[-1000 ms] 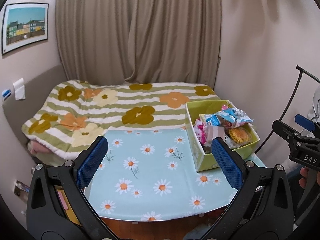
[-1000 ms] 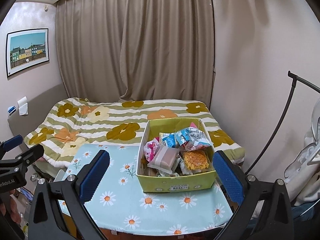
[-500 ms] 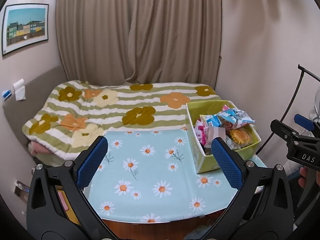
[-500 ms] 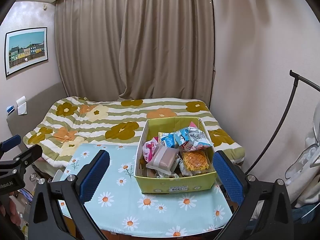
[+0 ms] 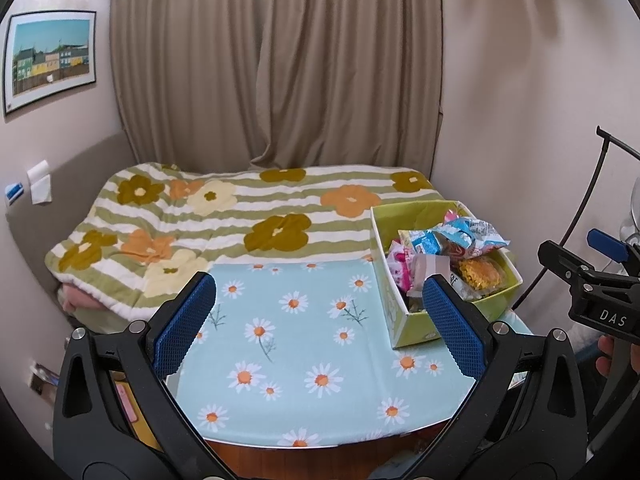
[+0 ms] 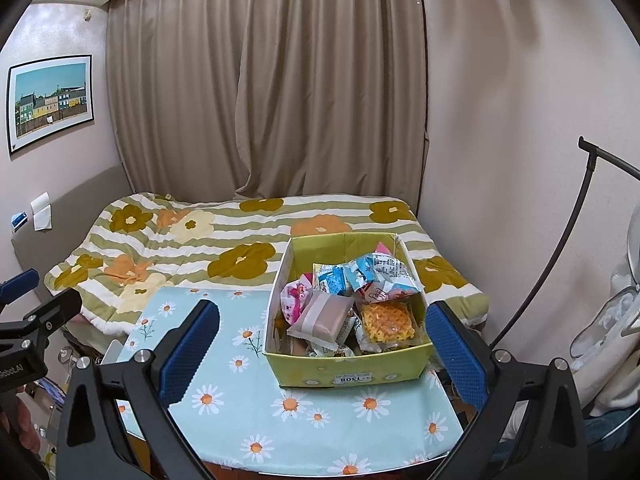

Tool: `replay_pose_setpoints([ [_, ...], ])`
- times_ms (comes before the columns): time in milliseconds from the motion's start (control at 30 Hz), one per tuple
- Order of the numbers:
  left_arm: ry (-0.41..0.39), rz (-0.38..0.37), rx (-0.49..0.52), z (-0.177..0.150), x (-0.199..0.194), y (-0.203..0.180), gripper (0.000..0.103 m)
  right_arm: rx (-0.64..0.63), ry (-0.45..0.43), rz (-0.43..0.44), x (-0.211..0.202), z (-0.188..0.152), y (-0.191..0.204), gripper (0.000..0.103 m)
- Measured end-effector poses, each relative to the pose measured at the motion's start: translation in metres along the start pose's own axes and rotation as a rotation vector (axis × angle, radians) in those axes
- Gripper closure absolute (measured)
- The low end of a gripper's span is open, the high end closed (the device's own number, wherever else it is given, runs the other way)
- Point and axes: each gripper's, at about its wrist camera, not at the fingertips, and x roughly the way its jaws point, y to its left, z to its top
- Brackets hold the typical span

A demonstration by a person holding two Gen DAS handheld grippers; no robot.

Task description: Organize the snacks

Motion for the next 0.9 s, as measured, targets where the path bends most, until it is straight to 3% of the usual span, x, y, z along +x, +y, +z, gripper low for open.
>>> replay_pose_setpoints([
  [900,-0.060,0.016,0.037,-0.015,-0.015,-0.004,0.000,-0.007,-0.001,0.008,0.002,-0.002,0.004,0.000],
])
